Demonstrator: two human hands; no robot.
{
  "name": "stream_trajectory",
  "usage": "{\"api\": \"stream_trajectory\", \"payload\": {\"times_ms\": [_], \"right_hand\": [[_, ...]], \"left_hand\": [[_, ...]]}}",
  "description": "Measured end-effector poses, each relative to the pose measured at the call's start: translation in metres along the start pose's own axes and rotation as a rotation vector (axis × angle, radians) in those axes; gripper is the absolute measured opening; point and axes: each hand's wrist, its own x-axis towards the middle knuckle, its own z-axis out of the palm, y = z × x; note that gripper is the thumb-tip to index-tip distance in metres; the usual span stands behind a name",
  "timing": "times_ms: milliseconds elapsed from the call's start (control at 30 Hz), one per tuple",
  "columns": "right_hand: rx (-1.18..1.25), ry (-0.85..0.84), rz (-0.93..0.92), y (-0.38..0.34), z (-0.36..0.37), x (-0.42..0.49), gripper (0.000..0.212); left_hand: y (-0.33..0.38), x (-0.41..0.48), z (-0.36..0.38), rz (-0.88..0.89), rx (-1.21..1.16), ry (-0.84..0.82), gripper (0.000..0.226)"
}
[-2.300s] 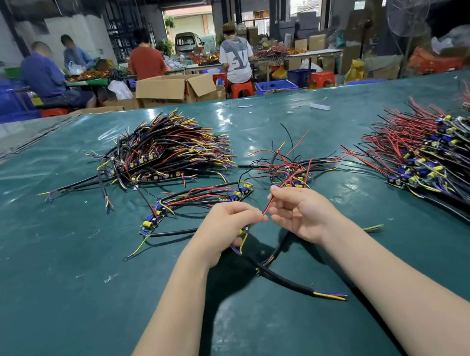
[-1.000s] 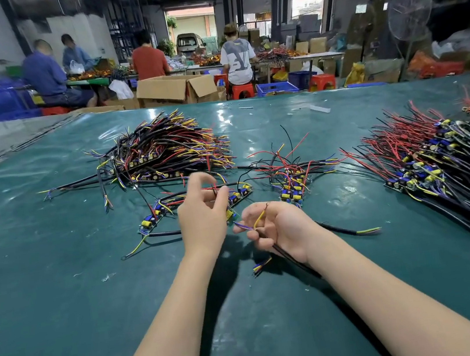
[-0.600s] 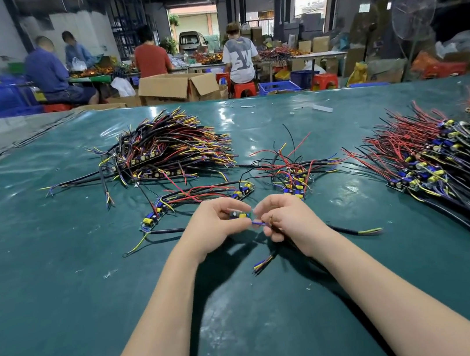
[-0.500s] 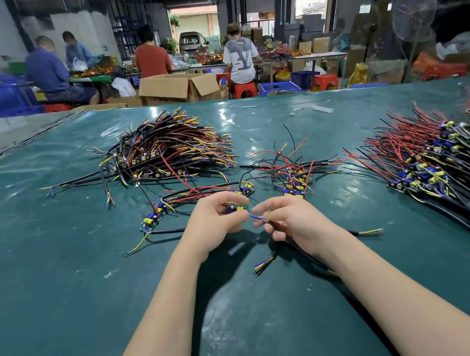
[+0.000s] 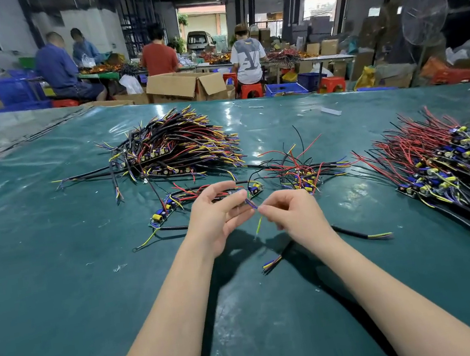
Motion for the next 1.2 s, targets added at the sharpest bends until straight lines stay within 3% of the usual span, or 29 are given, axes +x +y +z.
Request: {"api": "stream_trajectory", "payload": {"times_ms": [67,233,333,433,700,867,1033,1200], "right_hand": [[-0.248,0.047,-0.055,0.0,0.002,0.001,0.019],[0.175,-0.04,0.211,0.003,-0.007,0.0,0.026],[0.042,-0.021,0.195,0.003,-0.008,0.003,0.028],[-0.202,0.055,0.077,0.001,-0.004,0.005,0.03],[0.057,-0.029,-0.092,0.006,-0.007,0.001,0.033],[0.0,-0.028,-0.129,0.007,-0.001,0.001,0.033],[-0.055,0.049,-0.129,0.008,0.005,0.003,0.029],[0.11,-0.01,0.082,0.003,-0.002,0.005,0.028]], "left_hand": [[-0.002,-0.001,0.0,-0.001,0.028,0.001,0.021],[-0.004,-0.003,0.005,0.09,0.263,-0.011,0.021],[-0.006,-0.004,0.007,0.102,0.325,-0.002,0.018],[-0.008,-0.004,0.006,0.09,0.316,0.023,0.016],[-0.005,-0.001,0.003,0.063,0.194,0.071,0.016],[-0.005,-0.002,0.002,0.063,0.212,0.072,0.017],[-0.005,-0.002,0.004,0.084,0.199,0.031,0.017],[-0.003,-0.004,0.008,0.065,0.119,-0.073,0.021]]}}
